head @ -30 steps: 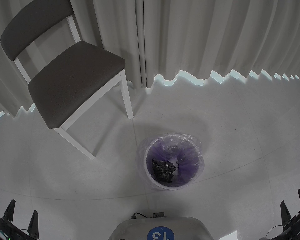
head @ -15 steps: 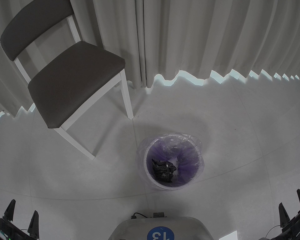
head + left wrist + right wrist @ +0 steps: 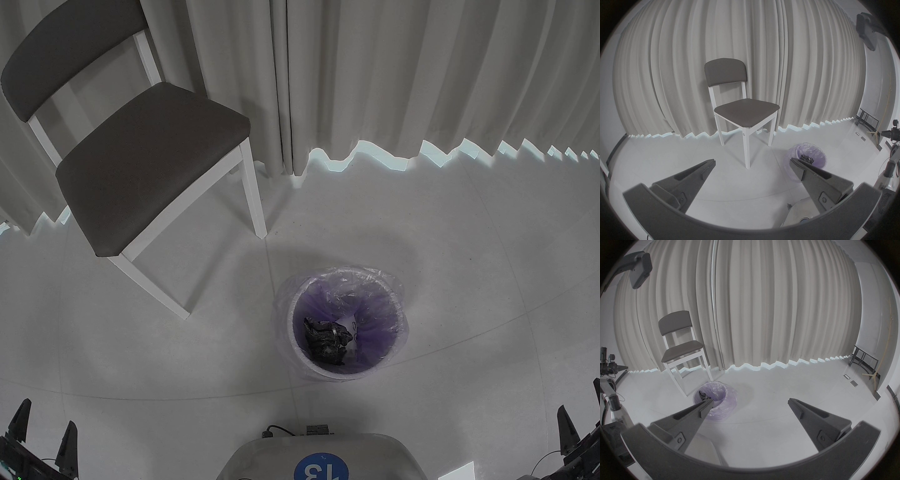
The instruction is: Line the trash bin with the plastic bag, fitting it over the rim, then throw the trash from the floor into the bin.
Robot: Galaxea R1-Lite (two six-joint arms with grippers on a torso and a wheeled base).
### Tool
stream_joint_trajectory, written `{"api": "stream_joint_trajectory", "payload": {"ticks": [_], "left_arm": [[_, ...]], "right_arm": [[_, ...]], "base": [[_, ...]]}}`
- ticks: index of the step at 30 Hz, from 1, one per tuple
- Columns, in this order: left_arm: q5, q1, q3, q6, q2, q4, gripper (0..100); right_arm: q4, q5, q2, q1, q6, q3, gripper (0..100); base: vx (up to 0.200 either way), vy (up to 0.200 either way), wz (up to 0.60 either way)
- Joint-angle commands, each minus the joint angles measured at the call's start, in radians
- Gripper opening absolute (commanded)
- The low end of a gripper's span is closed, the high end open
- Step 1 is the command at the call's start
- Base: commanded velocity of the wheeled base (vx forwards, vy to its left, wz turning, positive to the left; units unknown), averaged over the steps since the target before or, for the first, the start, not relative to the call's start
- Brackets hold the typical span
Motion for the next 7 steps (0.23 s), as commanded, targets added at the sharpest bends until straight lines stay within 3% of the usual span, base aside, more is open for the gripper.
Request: {"api": "stream_joint_trajectory", "payload": {"ticks": [1, 7], "left_arm": [[0.000, 0.000, 0.018, -0.001, -0.015, 0.000, 100], [0.000, 0.000, 0.018, -0.001, -0.015, 0.000, 100]], "right_arm": [[-0.001, 0.001, -0.016, 0.000, -0.001, 0.016, 100], [0.000, 0.001, -0.016, 0.000, -0.001, 0.016, 100]], "base": [[0.000, 0.000, 0.00], [0.000, 0.000, 0.00]]}}
